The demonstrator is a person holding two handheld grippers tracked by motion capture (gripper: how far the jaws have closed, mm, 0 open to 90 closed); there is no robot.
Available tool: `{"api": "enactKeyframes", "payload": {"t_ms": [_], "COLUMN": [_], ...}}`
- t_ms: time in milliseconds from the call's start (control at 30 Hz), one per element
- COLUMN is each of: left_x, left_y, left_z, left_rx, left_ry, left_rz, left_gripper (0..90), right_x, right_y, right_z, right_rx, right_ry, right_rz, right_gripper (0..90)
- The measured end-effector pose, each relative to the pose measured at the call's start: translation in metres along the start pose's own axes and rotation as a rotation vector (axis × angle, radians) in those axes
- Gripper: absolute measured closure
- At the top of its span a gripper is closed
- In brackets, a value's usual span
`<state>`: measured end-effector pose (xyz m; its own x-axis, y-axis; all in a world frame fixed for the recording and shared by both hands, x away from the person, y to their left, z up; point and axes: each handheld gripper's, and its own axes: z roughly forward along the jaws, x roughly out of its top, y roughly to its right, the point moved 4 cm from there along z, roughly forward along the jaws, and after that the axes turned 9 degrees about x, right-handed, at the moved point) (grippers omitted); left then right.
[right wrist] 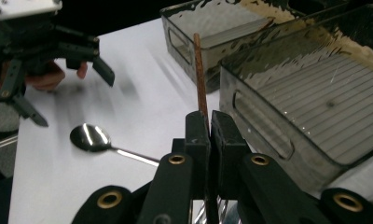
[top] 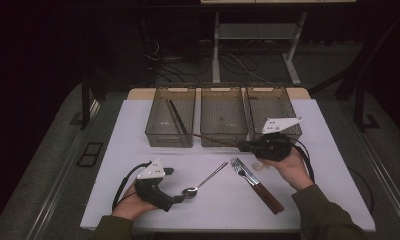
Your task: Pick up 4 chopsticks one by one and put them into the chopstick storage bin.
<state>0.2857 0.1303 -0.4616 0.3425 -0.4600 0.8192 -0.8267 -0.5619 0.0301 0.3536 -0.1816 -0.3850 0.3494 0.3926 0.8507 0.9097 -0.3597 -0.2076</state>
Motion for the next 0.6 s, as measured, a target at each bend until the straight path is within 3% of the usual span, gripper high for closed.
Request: {"api": "enactKeyframes", "payload": {"t_ms": [233,600], "left_x": [0.001,0.003], "left_y": [0.001,0.000], "left_z": [0.000,0.001], "left_rx": [0.005,0.032], "left_ry": [0.006,0.010], "left_rz": [-0.007,-0.025], "left_gripper": [0.0,0.0], "right_x": [0.016,0.042], "right_y": [0.002,0.021], "right_z": [0.010,0.030], "right_rx": [-0.024,-0.088], "right_ry": [0.014,-0.007], "right_rz": [0.005,0.049], "right_gripper": [86.1,86.0]}}
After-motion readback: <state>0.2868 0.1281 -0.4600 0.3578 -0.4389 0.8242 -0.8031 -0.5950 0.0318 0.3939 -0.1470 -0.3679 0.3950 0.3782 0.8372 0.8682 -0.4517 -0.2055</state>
